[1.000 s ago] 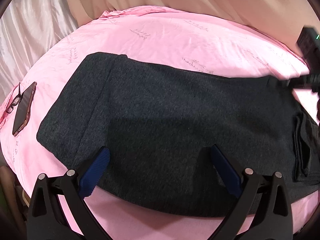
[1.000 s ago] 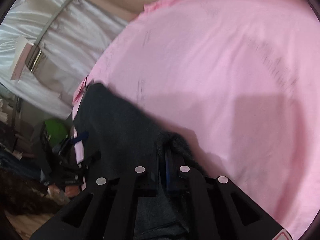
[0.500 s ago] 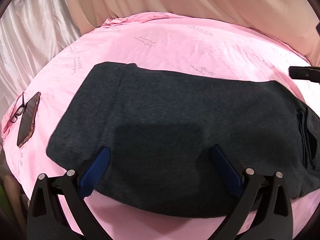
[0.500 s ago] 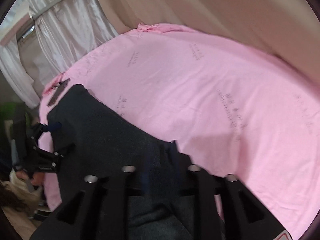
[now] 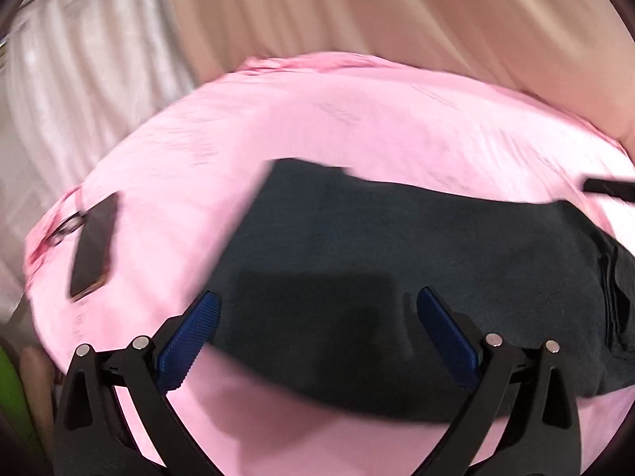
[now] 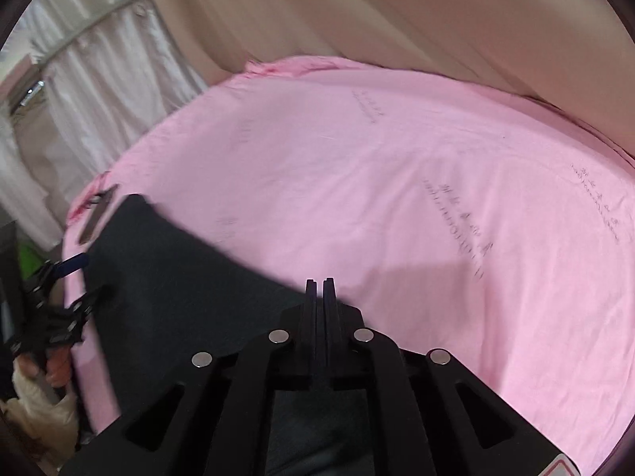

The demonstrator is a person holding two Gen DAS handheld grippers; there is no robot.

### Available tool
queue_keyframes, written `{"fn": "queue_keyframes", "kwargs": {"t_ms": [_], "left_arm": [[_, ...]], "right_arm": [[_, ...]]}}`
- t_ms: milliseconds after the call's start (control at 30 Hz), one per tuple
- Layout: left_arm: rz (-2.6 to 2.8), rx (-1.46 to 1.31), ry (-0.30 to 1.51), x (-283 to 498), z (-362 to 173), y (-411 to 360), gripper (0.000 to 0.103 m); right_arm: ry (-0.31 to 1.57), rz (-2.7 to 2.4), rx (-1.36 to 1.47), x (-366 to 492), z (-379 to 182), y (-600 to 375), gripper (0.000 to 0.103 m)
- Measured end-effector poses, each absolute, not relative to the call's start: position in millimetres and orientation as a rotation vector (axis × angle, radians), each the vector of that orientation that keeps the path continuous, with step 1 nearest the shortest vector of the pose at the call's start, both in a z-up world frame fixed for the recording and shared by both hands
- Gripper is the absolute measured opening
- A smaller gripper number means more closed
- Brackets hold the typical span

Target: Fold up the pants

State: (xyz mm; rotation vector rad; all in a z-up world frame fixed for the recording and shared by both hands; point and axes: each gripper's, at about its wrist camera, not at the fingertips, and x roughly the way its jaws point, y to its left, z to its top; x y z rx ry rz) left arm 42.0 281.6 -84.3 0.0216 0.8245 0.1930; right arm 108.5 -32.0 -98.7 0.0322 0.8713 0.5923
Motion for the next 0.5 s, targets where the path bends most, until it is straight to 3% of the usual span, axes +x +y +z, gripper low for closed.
{"fn": "queue_keyframes", "kwargs": {"t_ms": [133, 233, 400, 433, 467, 500], "left_arm": [[0.204, -0.217, 0.916, 30, -99, 338, 0.098], [0.151, -0.432, 0.949, 31, -113, 365, 0.098], [0.176, -0.481, 0.889, 50, -113, 367, 0.097], [0.206, -0.456, 0.881, 56, -112, 367, 0.079], [0.211, -0.440, 0.876, 61, -110, 366, 0.047], [0.148, -0.470, 0.888, 70, -109, 368, 0.034]], "right_arm": [[0.867, 0.673, -0.046, 37, -113, 7, 0.025], [0.897, 0.700, -0.103, 7, -133, 32, 0.025], [0.861, 0.646, -0.148, -11, -149, 50, 0.029], [0.864, 0.640, -0.138, -10, -148, 50, 0.029], [0.879, 0.640, -0.129, -4, -149, 48, 0.025], [0.887, 0.643, -0.126, -3, -147, 50, 0.024]]}}
